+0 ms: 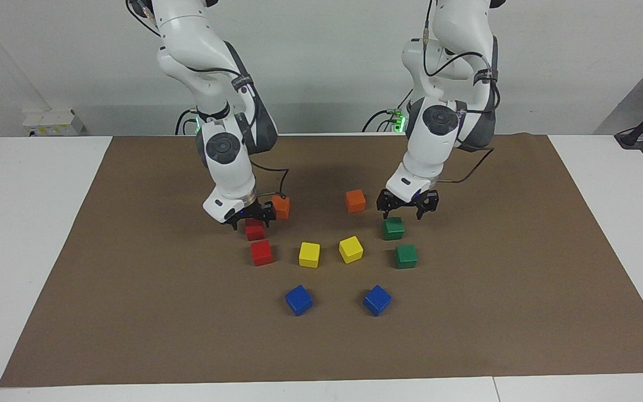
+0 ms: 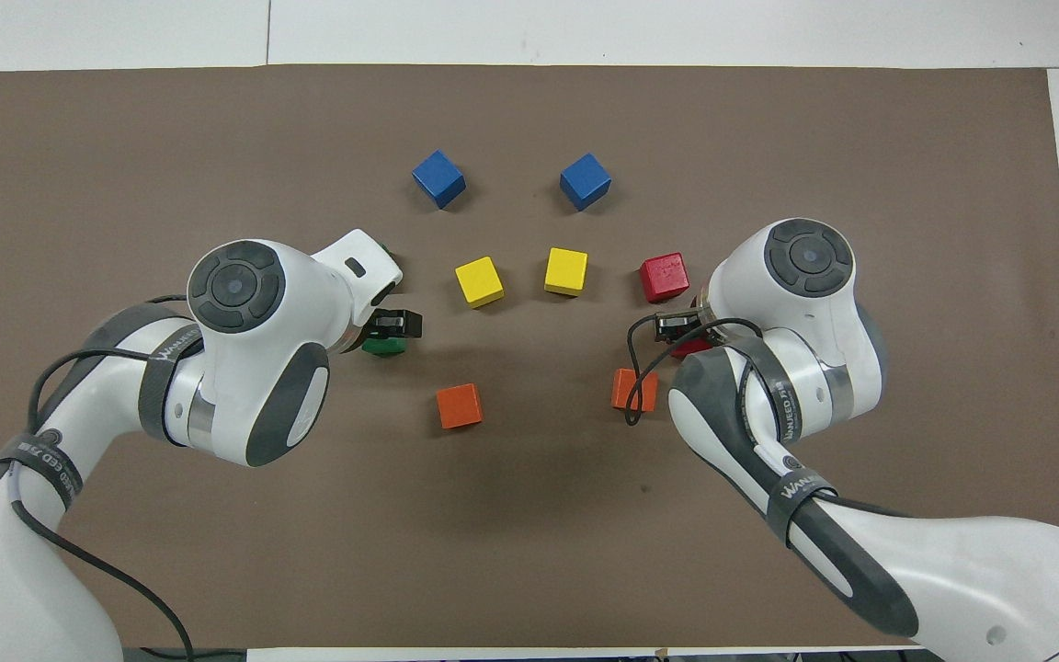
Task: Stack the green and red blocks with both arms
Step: 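Carry the green block outward with the left gripper while the right carries red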
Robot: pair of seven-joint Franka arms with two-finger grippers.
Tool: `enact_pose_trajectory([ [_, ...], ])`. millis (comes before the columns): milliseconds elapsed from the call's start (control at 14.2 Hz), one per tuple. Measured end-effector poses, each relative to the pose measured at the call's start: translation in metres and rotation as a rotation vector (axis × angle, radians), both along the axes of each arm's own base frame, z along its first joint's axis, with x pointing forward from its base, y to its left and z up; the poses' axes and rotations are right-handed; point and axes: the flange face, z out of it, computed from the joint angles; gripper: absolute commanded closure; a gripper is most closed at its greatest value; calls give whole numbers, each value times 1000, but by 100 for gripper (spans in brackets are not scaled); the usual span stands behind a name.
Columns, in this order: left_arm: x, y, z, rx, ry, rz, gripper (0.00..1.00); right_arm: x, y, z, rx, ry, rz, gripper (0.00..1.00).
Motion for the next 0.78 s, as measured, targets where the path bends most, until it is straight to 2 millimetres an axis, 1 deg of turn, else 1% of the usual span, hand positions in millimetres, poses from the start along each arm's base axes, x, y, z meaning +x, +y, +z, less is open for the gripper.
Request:
enact_pose_trajectory([
  [71, -1, 0, -5, 2, 4, 0, 0, 5, -11, 5, -2, 3, -19, 78],
  [212, -2, -5, -17, 5, 9, 1, 0, 24, -45, 27, -3, 16, -12, 77],
  [353, -2, -11, -30, 6, 12, 16, 0, 44, -96, 51, 6, 1, 16, 77],
  [424, -2, -12, -35, 7, 13, 19, 0, 51, -124, 57, 10, -12, 28, 77],
  [494, -2, -13, -39, 8, 16, 22, 0, 54, -151, 59, 12, -20, 35, 77],
  [636, -1, -13, -45, 9, 17, 25, 0, 57, -191, 56, 14, -40, 44, 77],
  [706, 0, -13, -47, 8, 14, 26, 0, 58, -204, 53, 15, -49, 50, 77],
  [777, 0, -13, -49, 8, 13, 27, 1, 59, -211, 50, 14, -56, 55, 77],
])
